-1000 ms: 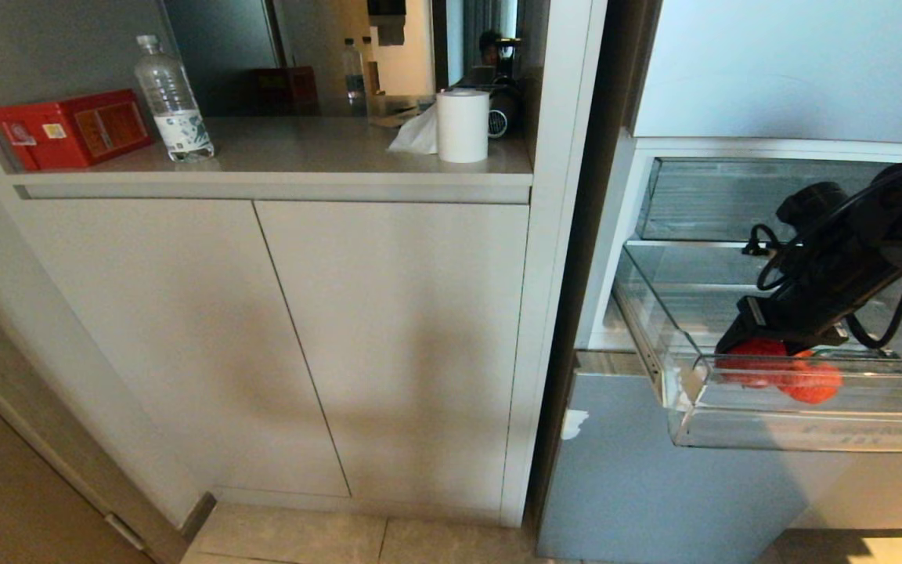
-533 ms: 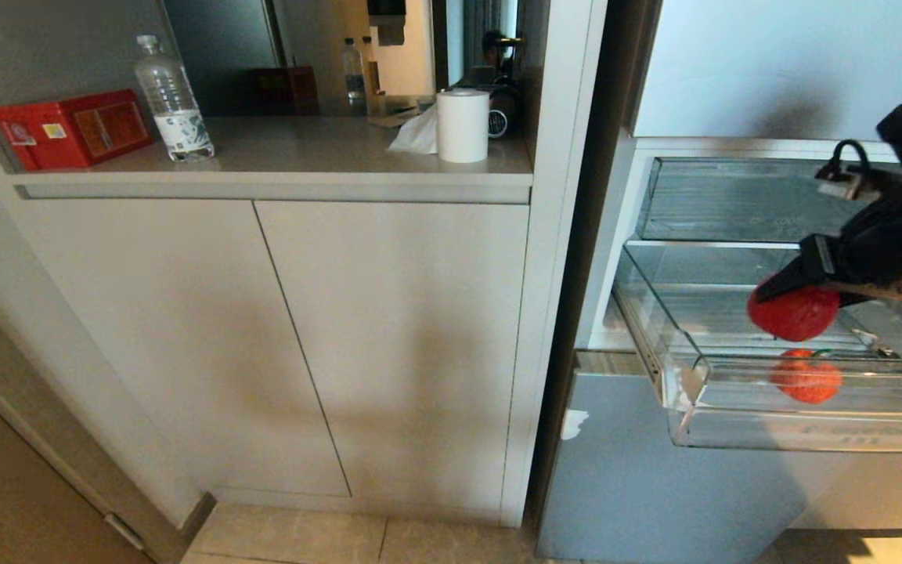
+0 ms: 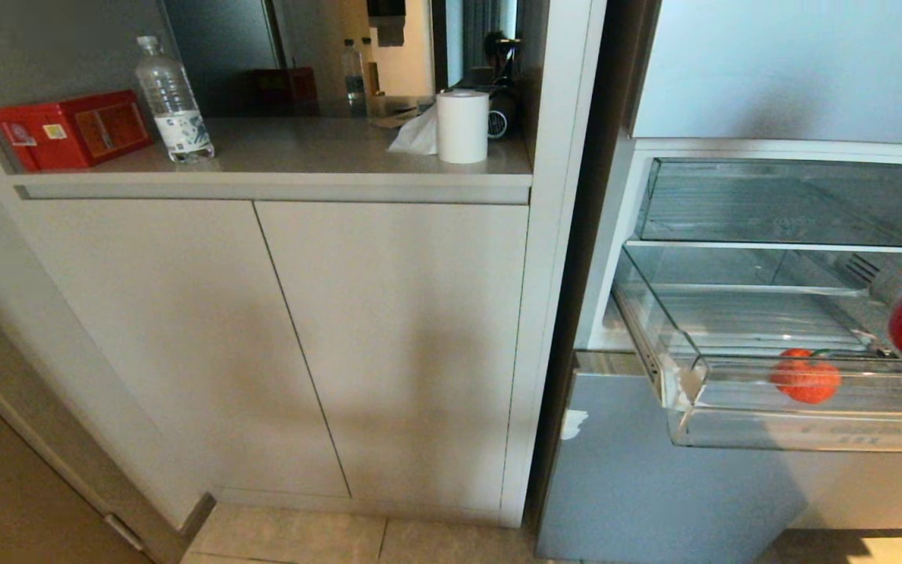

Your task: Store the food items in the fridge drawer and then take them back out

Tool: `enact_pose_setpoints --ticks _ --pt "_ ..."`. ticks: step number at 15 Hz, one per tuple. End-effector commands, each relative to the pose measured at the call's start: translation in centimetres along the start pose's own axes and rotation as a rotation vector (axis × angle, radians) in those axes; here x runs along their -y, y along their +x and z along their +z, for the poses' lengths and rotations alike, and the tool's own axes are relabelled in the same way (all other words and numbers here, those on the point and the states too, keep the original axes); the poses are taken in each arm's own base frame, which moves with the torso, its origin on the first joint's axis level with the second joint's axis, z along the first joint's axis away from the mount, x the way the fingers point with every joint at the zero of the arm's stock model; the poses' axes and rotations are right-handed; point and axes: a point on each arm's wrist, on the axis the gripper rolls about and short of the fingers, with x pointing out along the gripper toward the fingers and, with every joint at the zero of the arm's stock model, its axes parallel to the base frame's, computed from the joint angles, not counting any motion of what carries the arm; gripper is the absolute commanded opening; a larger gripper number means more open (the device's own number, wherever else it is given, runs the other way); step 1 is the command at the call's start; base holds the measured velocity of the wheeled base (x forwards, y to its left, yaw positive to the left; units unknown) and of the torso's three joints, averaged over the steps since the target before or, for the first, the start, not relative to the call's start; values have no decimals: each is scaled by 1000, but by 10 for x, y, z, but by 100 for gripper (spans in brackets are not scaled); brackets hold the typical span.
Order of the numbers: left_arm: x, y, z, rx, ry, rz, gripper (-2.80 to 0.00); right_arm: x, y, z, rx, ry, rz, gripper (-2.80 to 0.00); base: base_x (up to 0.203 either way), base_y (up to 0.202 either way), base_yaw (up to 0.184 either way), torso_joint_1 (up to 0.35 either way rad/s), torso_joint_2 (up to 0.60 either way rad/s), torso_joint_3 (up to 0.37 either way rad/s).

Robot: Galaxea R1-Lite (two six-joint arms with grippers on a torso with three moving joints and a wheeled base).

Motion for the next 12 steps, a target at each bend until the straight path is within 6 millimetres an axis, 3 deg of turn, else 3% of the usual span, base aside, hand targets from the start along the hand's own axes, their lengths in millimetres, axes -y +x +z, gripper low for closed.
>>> enact_pose_setpoints --ticks 1,4,6,8,10,12 --pt "0 0 0 -2 0 0 -280 1 -53 -64 297 -28 -5 -280 0 0 0 0 0 0" --pt "0 0 0 -2 0 0 -280 8 -62 -145 474 -82 -16 -280 0 0 0 0 0 0" --pt "0 0 0 -3 0 1 -280 13 -48 -191 471 -120 -35 -280 0 0 0 0 0 0" --pt "0 0 0 -2 0 1 -280 19 -22 -231 349 -141 -48 -280 0 0 0 0 0 0" --pt "0 0 0 -1 0 1 -280 22 -14 -255 265 -162 -25 -280 0 0 0 0 0 0" --pt "0 0 0 -1 0 1 -280 23 -18 -261 299 -183 1 -280 0 0 0 0 0 0"
